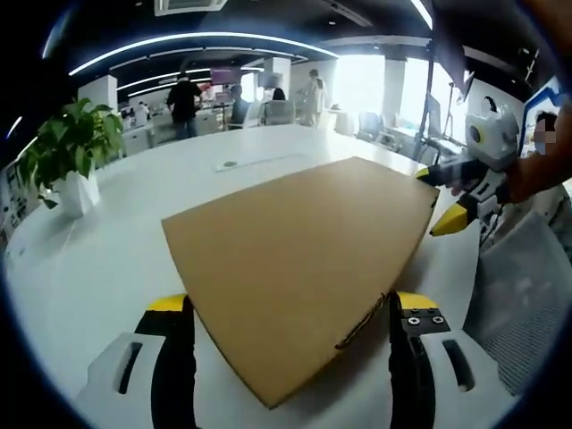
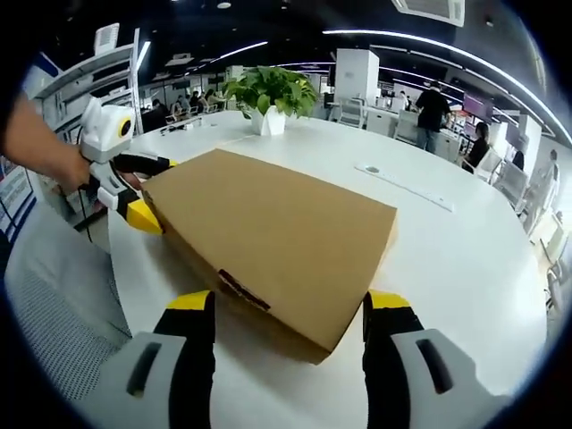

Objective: Operate the shoe box by opening the lid, removing the specified soft item, and placing it in the target area until the item is outside and the box remains undamaged.

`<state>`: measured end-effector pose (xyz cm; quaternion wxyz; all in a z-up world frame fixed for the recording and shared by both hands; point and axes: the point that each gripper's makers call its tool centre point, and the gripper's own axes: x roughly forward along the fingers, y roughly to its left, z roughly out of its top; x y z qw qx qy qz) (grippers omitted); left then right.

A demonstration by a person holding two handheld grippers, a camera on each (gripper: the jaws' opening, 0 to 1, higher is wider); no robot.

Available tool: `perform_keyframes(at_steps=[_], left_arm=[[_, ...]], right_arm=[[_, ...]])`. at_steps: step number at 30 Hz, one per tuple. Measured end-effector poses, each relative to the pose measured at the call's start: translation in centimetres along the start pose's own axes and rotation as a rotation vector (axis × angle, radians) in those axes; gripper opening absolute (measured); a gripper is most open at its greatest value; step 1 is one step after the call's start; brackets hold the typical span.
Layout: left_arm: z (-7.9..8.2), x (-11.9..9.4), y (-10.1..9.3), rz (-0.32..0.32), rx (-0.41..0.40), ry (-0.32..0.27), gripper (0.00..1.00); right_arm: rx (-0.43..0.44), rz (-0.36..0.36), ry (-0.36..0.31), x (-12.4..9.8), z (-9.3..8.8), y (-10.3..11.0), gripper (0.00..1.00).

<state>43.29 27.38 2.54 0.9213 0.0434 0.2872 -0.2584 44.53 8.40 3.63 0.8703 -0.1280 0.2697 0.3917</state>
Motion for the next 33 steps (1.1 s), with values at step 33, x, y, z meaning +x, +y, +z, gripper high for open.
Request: perform_keyframes(at_steps=[33], left_arm=[[-1.6, -2.9, 2.6, -0.048, 0.025, 0.024, 0.92]], right_arm=[[0.006, -0.01, -0.013, 0.7, 0.5, 4.2, 0.57]])
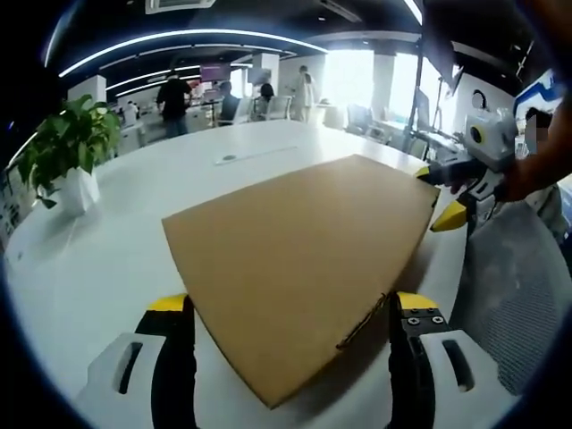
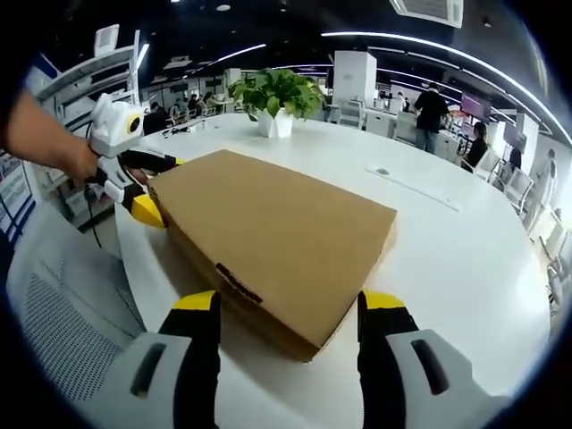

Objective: Operate the shoe box by opening the lid, removing the specified soft item, and placing it in the target area until the item is outside and the box remains undamaged.

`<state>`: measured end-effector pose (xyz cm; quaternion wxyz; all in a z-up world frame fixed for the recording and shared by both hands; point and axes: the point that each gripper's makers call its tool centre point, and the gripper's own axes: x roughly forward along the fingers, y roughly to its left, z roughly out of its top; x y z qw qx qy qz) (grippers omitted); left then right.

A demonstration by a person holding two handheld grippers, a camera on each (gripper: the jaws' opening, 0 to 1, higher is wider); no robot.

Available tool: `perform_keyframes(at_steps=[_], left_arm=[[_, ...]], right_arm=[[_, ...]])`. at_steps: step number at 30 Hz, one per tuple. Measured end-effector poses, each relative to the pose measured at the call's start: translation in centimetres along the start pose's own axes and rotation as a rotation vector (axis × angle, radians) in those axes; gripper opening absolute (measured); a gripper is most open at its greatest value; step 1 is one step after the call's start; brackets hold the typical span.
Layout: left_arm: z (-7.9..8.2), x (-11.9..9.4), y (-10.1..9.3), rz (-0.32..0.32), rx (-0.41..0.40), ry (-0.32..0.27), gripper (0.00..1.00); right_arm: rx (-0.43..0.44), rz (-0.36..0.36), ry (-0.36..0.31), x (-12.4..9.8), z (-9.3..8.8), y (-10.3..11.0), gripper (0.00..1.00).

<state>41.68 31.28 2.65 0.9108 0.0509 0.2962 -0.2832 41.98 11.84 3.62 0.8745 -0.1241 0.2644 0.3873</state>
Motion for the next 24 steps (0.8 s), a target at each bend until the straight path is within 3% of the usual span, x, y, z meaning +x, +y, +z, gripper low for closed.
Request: perform_keyframes(at_steps=[17, 24], left_arm=[[-0.8, -1.3, 0.7, -0.007, -0.015, -0.007, 0.91], [-2.1, -2.5, 0.5, 0.0, 0.016, -0.016, 0.76]], right_arm=[[0.018, -0.001, -0.027, 0.1, 0.3, 0.6, 0.55], [-0.049, 0.024, -0.016, -0.3, -0.4, 0.8, 0.51]])
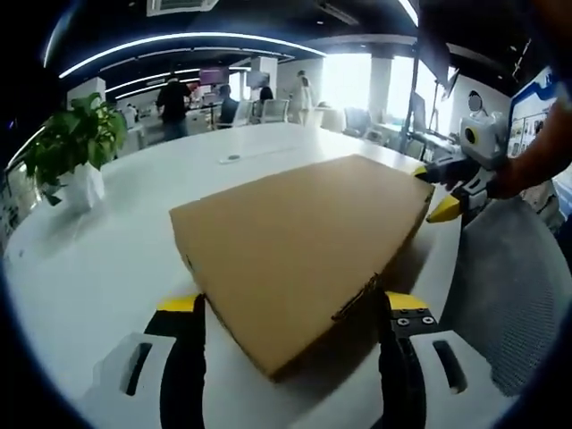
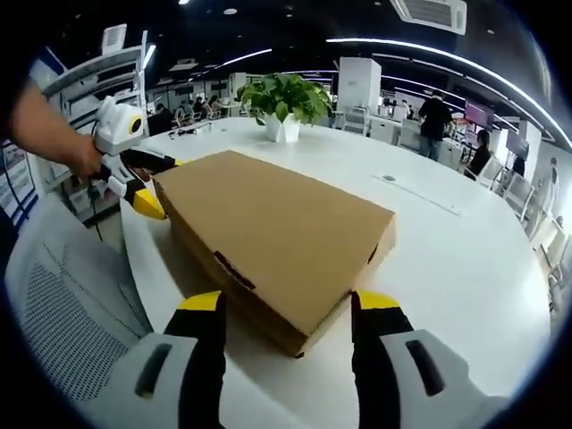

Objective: Operate the shoe box by opening the lid, removing the specified soft item, and placing it in the target area until the item is outside and the box remains undamaged.

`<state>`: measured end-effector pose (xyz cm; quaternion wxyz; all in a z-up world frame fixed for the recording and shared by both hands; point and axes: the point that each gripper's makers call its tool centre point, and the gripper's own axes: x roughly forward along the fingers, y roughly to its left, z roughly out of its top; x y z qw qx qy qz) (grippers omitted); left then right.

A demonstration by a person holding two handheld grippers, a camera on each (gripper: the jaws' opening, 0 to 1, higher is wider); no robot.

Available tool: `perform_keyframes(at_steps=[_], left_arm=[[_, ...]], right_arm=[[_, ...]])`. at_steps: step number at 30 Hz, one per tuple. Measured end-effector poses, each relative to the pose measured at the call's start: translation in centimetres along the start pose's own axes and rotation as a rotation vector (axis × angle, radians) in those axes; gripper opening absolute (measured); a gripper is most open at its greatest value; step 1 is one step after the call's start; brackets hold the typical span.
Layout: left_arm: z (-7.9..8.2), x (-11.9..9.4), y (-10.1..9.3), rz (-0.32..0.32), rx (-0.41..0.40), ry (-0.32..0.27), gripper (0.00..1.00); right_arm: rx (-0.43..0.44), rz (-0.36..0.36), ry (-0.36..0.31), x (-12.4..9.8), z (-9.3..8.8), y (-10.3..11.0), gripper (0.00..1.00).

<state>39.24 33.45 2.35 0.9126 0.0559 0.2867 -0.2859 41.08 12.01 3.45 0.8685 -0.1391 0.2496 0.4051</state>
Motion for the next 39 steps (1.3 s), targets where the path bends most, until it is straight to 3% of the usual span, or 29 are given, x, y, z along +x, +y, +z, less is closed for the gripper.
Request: perform_keyframes(at_steps=[5, 13, 39], left_arm=[[-0.3, -0.5, 0.2, 0.014, -0.016, -0.005, 0.64], [-0.3, -0.9, 0.2, 0.023, -0.025, -0.007, 0.59], [1.4, -2.4, -0.2, 0.009, -0.044, -0.029, 0.6]], right_arm=[[-0.019, 0.013, 0.043, 0.0, -1.1, 0.1, 0.46], [0.001, 0.012, 0.059, 0.2, -0.9, -0.3, 0.41], [0.002, 0.016, 0.048, -1.2, 1.0, 0.2, 0.45]])
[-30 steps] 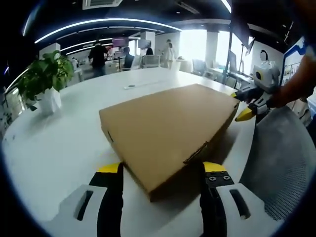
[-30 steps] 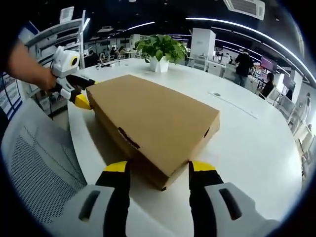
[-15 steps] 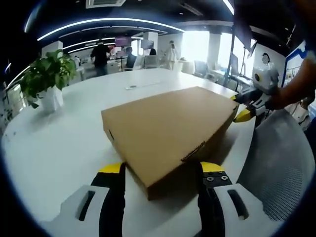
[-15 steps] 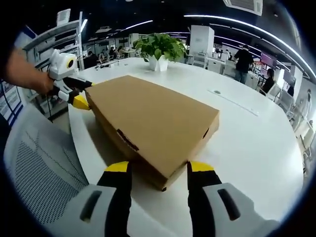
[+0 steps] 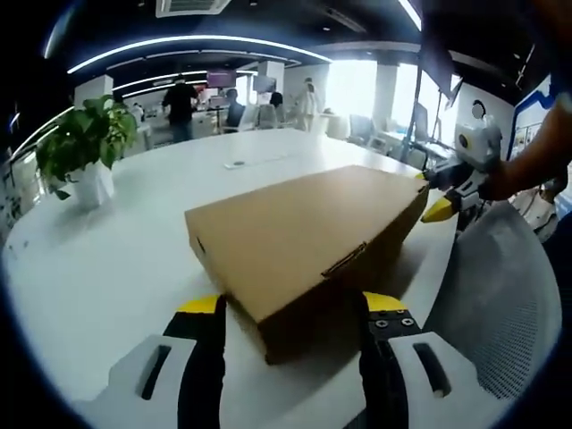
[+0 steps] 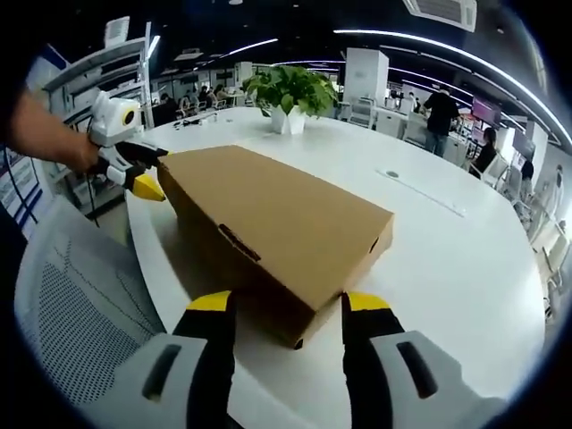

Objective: Operate the shoe box by opening the lid, removing the specified soft item, and placing it in the target area until the item is outside and the box remains undamaged.

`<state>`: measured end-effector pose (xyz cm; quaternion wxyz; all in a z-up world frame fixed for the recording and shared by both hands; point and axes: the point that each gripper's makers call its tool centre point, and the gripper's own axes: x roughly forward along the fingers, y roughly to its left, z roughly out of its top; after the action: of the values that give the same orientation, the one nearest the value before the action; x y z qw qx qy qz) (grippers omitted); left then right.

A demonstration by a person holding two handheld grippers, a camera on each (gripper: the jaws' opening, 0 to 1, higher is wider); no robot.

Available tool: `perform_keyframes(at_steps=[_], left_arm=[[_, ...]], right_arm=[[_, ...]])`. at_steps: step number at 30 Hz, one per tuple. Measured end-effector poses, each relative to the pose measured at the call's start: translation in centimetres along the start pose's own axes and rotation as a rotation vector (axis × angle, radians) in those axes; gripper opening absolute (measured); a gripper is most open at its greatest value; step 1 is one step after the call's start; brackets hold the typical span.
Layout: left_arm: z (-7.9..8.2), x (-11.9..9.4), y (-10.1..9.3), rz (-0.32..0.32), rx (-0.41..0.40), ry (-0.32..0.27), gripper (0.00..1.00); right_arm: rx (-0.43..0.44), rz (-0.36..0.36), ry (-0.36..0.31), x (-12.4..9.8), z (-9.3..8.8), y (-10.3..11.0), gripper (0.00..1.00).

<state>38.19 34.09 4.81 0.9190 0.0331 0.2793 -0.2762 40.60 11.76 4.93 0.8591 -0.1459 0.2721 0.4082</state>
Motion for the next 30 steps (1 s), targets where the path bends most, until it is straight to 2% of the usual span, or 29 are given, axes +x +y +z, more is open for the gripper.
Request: perform_keyframes(at_steps=[10, 13, 15, 17, 30], left_arm=[[0.7, -0.6, 0.1, -0.003, 0.005, -0.011, 0.59], [1.3, -0.9, 0.1, 0.006, 0.004, -0.024, 0.59], [2.5, -1.1, 0.1, 0.019, 0.031, -0.073, 0.6], [2.6, -1.1, 0.3, 0.019, 0.02, -0.052, 0.59], [5.0, -1.5, 0.8, 0.035, 0.039, -0.102, 0.59]], right_arm=[[-0.017, -0.017, -0.008, -0.6, 1.1, -0.5, 0.44], [-0.037, -0.025, -0.041, -0.6, 2.0, -0.8, 0.45], [-0.029, -0.026, -0.028, -0.6, 2.1, -0.9, 0.45], [-0.032, -0.026, -0.036, -0.6, 2.3, -1.0, 0.45], [-0.046, -0.042, -0.091, -1.3, 4.5, -1.9, 0.44]])
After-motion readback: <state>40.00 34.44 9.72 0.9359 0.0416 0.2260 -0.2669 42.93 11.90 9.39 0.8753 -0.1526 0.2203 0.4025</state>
